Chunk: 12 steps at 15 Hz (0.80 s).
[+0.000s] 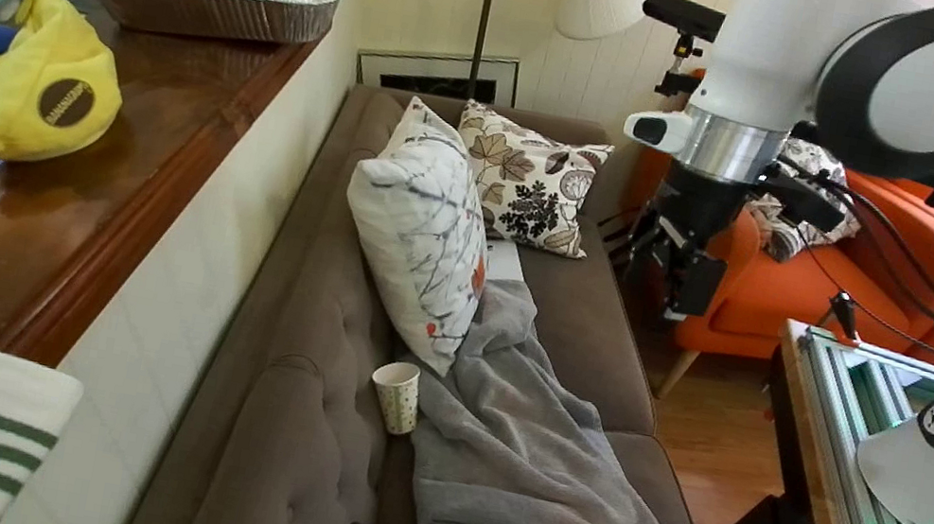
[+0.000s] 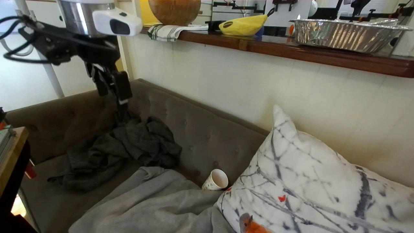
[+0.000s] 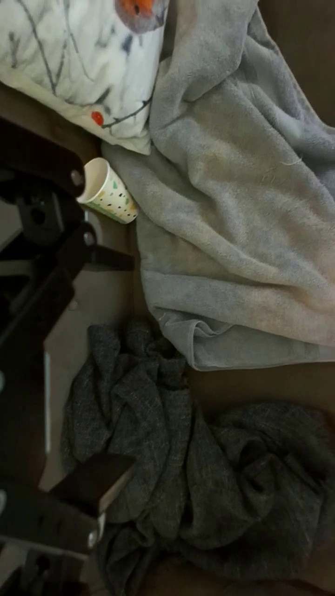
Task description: Put the cup on the countertop
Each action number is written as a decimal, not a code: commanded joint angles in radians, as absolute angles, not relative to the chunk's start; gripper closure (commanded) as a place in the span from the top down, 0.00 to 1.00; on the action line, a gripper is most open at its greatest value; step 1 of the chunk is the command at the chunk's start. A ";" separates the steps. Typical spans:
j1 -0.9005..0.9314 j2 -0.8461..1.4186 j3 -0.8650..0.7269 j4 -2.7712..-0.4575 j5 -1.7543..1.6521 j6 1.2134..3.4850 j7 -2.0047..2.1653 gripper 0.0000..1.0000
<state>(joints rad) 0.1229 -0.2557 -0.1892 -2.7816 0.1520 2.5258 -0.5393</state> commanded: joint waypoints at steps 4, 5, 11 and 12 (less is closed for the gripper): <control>0.018 -0.069 -0.206 -2.781 0.192 2.609 -0.639 1.00; 0.012 -0.047 -0.205 -2.777 0.192 2.617 -0.642 1.00; -0.042 0.097 -0.202 -2.679 0.178 2.675 -0.632 1.00; -0.067 0.135 -0.206 -2.634 0.163 2.681 -0.654 1.00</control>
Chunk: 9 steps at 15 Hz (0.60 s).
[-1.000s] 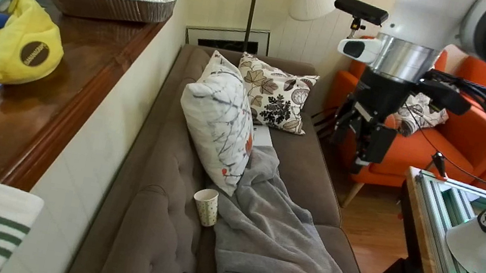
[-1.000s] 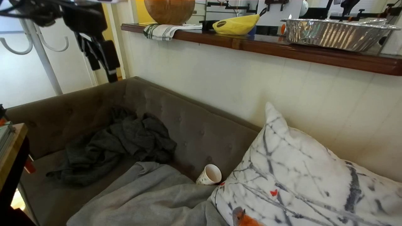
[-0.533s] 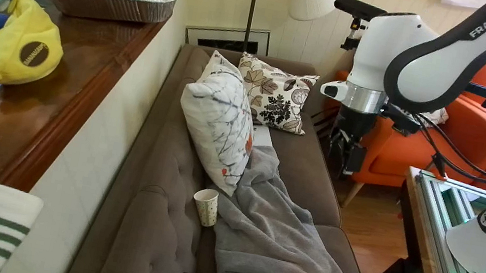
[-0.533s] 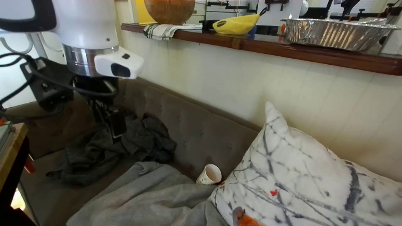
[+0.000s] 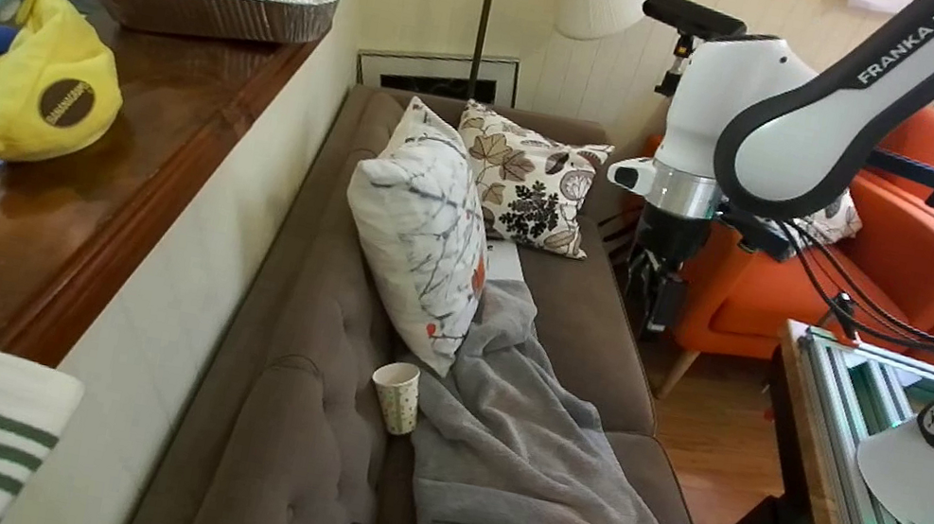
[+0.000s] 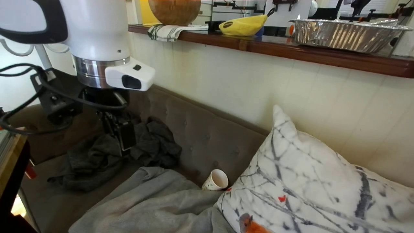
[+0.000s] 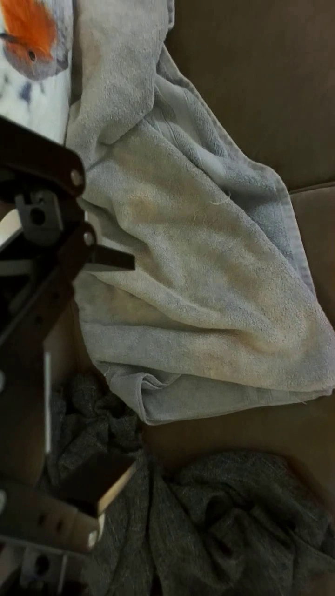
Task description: Put the cup on the countertop
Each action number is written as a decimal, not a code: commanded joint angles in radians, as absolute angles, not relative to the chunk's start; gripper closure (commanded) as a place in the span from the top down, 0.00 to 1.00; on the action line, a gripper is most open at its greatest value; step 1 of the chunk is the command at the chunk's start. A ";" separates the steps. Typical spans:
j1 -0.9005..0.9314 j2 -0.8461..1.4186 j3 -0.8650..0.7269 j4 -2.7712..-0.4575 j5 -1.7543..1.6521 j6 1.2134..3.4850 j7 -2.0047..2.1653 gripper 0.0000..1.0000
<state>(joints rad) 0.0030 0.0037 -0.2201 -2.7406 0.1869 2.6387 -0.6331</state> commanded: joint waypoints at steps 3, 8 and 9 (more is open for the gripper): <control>-0.153 0.239 -0.189 -2.495 0.150 2.705 -0.721 1.00; -0.330 0.421 -0.002 -2.230 0.287 2.742 -0.946 1.00; -0.368 0.459 0.053 -2.183 0.330 2.742 -0.997 1.00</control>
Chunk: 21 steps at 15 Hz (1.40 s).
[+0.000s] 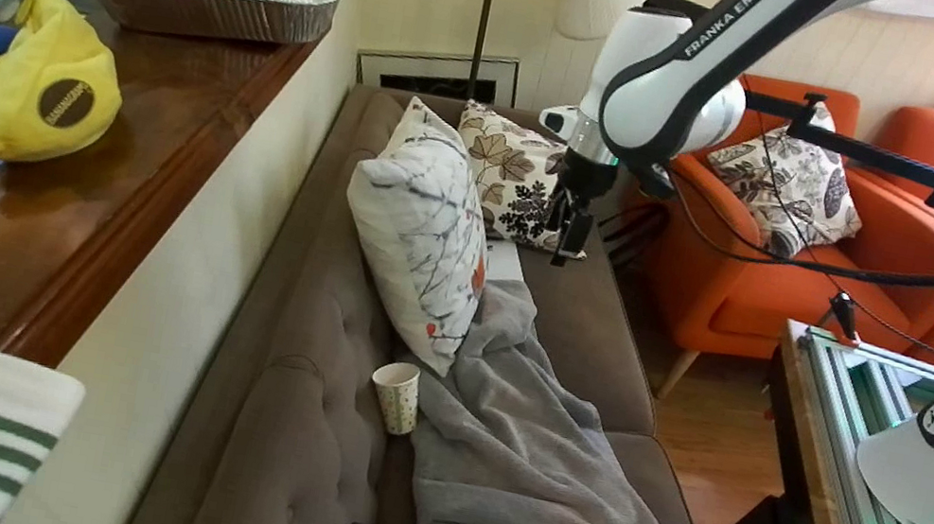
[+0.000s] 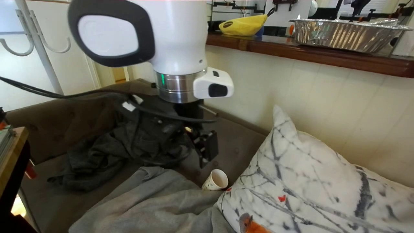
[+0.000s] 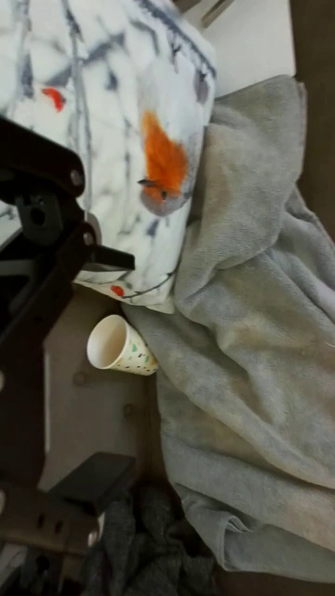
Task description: Put the cup on the countertop
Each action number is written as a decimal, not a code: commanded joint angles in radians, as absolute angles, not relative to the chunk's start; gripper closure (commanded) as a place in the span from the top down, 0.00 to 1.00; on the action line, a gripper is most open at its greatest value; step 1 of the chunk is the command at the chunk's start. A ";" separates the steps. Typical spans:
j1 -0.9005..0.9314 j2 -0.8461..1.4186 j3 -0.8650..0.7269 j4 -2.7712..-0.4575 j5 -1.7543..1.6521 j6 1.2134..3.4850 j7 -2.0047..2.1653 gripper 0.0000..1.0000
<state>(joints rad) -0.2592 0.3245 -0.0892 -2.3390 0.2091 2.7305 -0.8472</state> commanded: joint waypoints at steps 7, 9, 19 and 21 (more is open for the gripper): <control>-0.403 0.624 0.176 -2.068 0.313 2.728 -1.010 1.00; -0.403 0.698 0.193 -2.023 0.307 2.729 -1.006 1.00; -0.416 1.018 0.181 -1.644 0.284 2.547 -1.009 1.00; -0.435 1.095 0.214 -1.552 0.295 2.521 -1.041 1.00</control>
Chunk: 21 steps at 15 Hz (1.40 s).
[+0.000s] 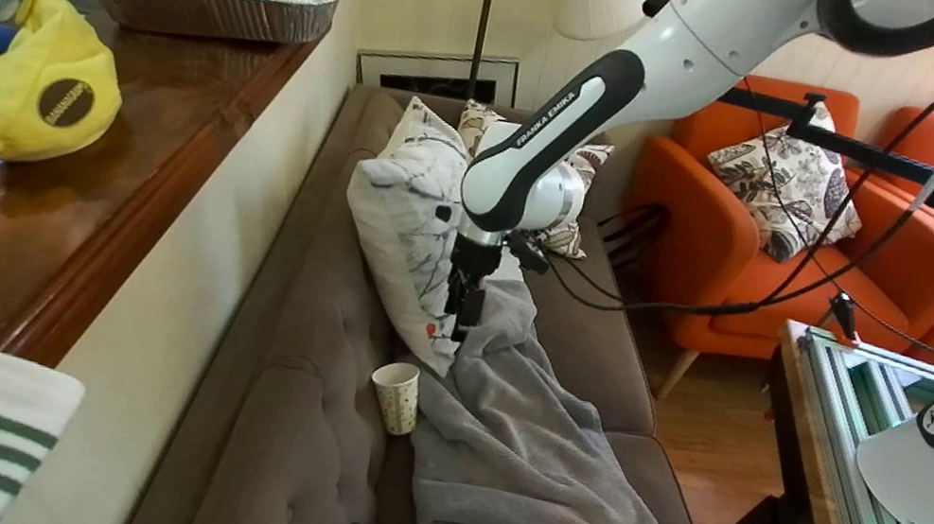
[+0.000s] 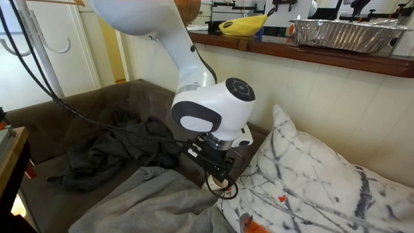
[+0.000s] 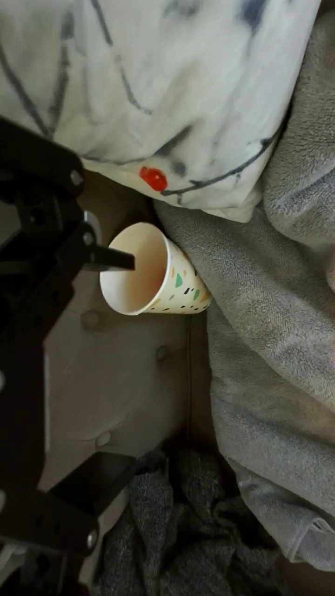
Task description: Put the cup on the countertop
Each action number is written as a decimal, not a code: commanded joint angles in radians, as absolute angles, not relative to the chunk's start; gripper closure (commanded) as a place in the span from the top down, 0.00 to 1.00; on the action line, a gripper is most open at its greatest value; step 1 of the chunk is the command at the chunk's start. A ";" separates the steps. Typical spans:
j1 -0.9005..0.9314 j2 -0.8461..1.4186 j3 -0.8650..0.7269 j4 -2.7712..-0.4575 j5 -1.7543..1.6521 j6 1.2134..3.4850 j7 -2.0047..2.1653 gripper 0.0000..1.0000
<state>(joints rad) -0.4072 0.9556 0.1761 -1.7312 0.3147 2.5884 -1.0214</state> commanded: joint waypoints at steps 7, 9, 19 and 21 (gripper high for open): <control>-0.390 1.196 0.219 -1.422 0.289 2.457 -1.025 1.00; -0.380 1.228 0.218 -1.381 0.285 2.450 -1.023 1.00; -0.320 1.351 0.203 -1.261 0.258 2.420 -0.986 1.00; -0.296 1.372 0.181 -1.237 0.243 2.421 -0.957 1.00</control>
